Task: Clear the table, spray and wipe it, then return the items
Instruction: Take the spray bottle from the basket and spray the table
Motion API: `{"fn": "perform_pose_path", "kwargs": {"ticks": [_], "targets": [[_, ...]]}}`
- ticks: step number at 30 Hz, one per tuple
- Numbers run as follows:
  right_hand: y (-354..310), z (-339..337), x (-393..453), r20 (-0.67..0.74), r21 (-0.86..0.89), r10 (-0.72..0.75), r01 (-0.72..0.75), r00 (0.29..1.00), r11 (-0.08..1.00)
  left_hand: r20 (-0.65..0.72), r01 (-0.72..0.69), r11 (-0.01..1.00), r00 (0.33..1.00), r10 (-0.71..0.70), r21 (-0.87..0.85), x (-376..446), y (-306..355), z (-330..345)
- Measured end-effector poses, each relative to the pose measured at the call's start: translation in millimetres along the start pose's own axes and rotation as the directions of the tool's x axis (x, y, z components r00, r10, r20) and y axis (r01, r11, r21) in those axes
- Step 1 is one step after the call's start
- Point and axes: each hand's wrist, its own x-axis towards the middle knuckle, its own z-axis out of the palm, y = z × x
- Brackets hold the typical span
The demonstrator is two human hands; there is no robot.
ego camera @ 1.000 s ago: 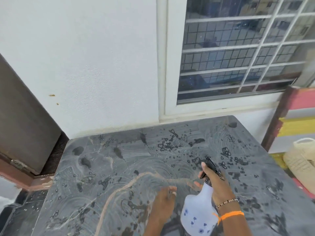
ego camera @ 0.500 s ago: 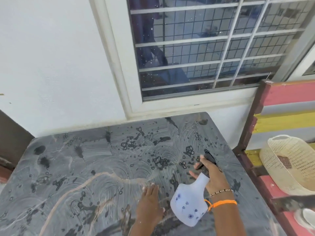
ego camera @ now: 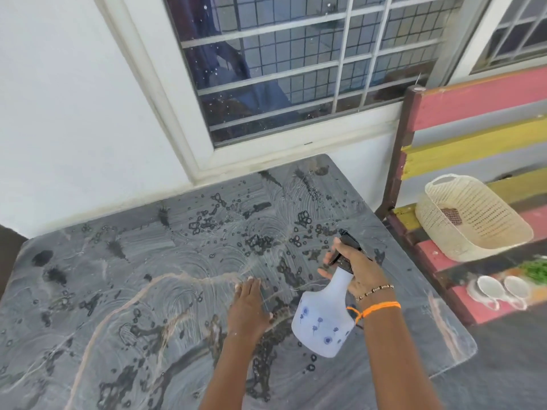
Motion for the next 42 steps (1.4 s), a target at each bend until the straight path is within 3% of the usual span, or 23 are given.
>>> {"fn": "perform_pose_path", "kwargs": {"ticks": [10,15,18,20,22,26,33,39,42], "targets": [[71.6,-9.9,-79.1,-0.172,-0.124,0.069,-0.091,0.983,0.988,0.014,-0.148,0.989,0.989,0.148,0.023,-39.0,-24.9,23.7],[104.7,-12.5,-100.2,-0.34,-0.094,-0.06,0.03,0.938,0.995,0.017,-0.192,0.981,0.981,0.192,0.013,-70.7,-50.9,39.4],[112.2,-7.9,-107.9,-0.208,0.0,-0.04,0.04,0.977,0.999,0.016,-0.164,0.986,0.986,0.164,-0.024,-85.1,-69.7,37.5],[118.2,6.1,-110.5,-0.042,-0.1,0.025,-0.029,0.999,0.995,0.017,-0.134,0.991,0.991,0.134,-0.014,-93.8,-82.1,34.1],[130.7,26.1,-108.2,0.036,-0.227,0.085,-0.074,0.996,0.971,0.022,-0.099,0.995,0.995,0.099,-0.003,-102.3,-93.3,30.6],[157.4,74.1,-107.8,0.035,-0.465,0.11,-0.081,0.993,0.881,-0.015,-0.01,0.997,1.0,0.009,-0.071,-124.9,-122.4,24.2],[183.6,120.1,-121.4,0.122,-0.362,0.244,-0.186,0.962,0.913,-0.069,0.197,0.964,0.975,-0.212,-0.176,-167.1,-198.0,19.0],[242.6,179.3,-145.1,0.214,-0.624,0.244,-0.06,0.946,0.779,-0.07,0.382,0.878,0.906,-0.417,-0.289,-218.8,-257.5,19.7],[257.6,196.8,-153.0,0.215,-0.611,0.251,-0.071,0.944,0.789,-0.067,0.449,0.833,0.867,-0.494,-0.324,-237.6,-278.1,21.1]]}}
